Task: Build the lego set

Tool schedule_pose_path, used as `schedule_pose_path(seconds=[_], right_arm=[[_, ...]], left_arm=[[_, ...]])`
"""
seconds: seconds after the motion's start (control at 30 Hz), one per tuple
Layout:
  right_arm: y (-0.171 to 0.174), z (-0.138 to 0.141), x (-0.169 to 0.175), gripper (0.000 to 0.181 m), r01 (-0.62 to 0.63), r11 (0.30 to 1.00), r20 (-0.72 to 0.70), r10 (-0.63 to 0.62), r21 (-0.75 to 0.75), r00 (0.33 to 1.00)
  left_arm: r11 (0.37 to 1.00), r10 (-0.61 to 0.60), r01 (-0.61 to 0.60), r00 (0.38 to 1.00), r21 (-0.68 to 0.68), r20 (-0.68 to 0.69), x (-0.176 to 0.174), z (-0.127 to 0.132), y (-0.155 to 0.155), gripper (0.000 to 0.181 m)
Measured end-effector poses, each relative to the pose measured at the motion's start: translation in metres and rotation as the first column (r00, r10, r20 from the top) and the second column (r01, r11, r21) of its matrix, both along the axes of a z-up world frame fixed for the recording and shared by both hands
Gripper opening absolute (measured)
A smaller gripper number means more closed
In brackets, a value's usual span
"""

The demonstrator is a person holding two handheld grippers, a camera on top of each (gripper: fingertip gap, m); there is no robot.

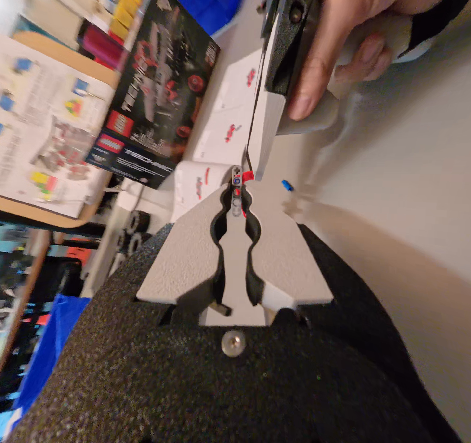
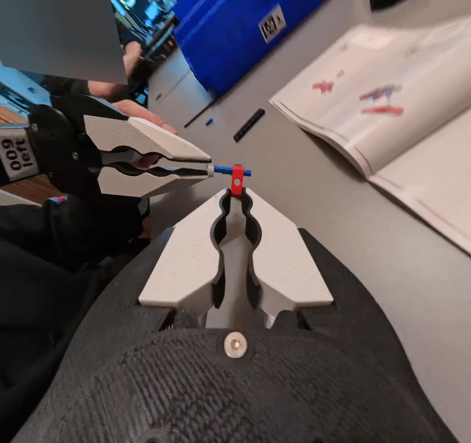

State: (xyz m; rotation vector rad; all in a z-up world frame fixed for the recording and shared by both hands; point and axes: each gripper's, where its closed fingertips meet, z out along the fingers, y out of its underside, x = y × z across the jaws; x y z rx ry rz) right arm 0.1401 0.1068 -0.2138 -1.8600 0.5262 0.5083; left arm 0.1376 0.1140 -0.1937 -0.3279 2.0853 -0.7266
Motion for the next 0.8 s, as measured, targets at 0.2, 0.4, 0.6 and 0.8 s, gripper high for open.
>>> schedule_pose_path(seconds=[0.2, 0.4, 0.6, 0.8], right_arm=[[-0.013, -0.025, 0.002, 0.006, 0.006, 0.995, -0.086, -0.015, -0.103, 0.996], [-0.027, -0.03, -0.003, 0.017, -0.03, 0.988, -0.076, 0.019, -0.153, 0.997], [-0.041, -0.035, -0.003, 0.039, -0.067, 0.964, 0.045, 0.081, -0.258, 0.996], [-0.048, -0.015, 0.023, 0.027, 0.031, 0.985, 0.142, -0.007, -0.17, 0.99]], left_arm=[[0.998, -0.013, 0.004, 0.991, -0.064, -0.13, 0.004, -0.029, -0.01, 0.004], [0.991, -0.035, 0.013, 0.986, -0.133, -0.164, 0.005, -0.032, -0.015, 0.004], [0.978, -0.025, -0.02, 0.977, -0.207, -0.213, 0.004, -0.028, -0.012, 0.004], [0.967, -0.086, 0.003, 0.945, -0.256, -0.316, 0.013, -0.02, -0.005, 0.004]])
